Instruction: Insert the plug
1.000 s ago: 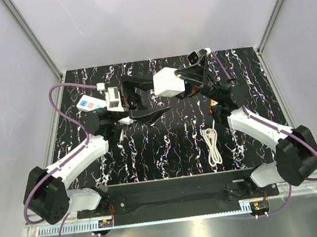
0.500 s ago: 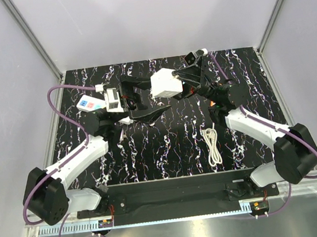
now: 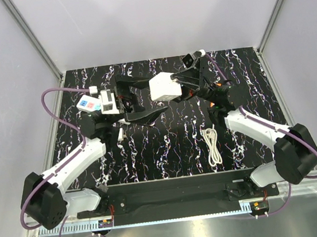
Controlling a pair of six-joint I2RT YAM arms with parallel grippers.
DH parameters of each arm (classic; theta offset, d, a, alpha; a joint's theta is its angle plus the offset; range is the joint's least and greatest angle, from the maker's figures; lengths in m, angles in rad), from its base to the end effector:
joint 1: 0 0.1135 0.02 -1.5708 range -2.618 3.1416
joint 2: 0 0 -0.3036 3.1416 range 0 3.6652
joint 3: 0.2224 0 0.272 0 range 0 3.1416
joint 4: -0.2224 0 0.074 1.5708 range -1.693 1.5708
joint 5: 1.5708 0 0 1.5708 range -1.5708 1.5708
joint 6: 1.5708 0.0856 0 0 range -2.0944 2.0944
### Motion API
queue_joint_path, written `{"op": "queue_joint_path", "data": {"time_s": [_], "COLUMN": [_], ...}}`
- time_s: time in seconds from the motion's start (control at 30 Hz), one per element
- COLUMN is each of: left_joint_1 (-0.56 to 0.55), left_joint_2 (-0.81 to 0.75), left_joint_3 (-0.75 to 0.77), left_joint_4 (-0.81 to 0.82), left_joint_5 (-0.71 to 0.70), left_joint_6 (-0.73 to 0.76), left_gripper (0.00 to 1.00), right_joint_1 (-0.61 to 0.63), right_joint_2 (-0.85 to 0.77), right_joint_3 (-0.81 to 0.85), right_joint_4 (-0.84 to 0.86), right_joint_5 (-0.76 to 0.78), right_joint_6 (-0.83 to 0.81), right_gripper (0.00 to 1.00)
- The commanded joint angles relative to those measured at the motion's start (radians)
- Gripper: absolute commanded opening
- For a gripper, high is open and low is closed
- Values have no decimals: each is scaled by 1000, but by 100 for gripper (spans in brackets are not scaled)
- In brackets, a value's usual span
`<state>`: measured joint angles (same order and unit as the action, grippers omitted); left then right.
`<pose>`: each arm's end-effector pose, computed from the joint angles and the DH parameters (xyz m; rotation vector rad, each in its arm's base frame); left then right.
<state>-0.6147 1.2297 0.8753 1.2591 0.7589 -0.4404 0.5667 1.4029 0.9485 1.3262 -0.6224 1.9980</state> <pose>0.1884 -0.2051 0.4708 0.8365 0.6066 -1.2186 0.2485 0.2173 0.4602 -0.0093 1.2463 2.5436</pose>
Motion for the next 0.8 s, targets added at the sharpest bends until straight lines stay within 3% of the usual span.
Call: {"op": "queue_joint_path", "data": {"time_s": [0.0, 0.17, 0.23, 0.3, 0.37, 0.4, 0.5, 0.57, 0.67, 0.77], "left_joint_1": [1, 1, 1, 1, 1, 1, 3, 4, 10, 20], "left_joint_2": [-36, -38, -32, -27, -22, -24, -38, -45, -55, -58], "left_joint_3": [42, 42, 54, 63, 67, 60, 44, 37, 22, 8], "left_joint_4": [359, 361, 361, 364, 367, 370, 361, 347, 339, 361], "left_joint_5": [-40, -38, -14, 13, 25, 29, 48, 63, 83, 95], "left_joint_6": [28, 26, 17, 5, -7, -9, -8, -9, -26, -55], "left_gripper": [94, 93, 85, 69, 43, 23, 6, 0, 0, 0], "right_joint_1": [18, 24, 30, 35, 42, 42, 42, 42, 42, 42], "right_joint_2": [-30, -35, -32, -21, -10, -7, -2, 1, 14, 21], "right_joint_3": [22, 24, 21, 24, 22, 16, -4, -2, -7, -20], "right_joint_4": [188, 188, 189, 191, 192, 199, 209, 209, 212, 225], "right_joint_5": [-14, -13, -7, -8, -7, -5, 6, -2, 0, 15], "right_joint_6": [151, 147, 147, 147, 153, 154, 153, 142, 140, 139], "right_gripper": [0, 0, 0, 0, 1, 17, 45, 54, 58, 69]}}
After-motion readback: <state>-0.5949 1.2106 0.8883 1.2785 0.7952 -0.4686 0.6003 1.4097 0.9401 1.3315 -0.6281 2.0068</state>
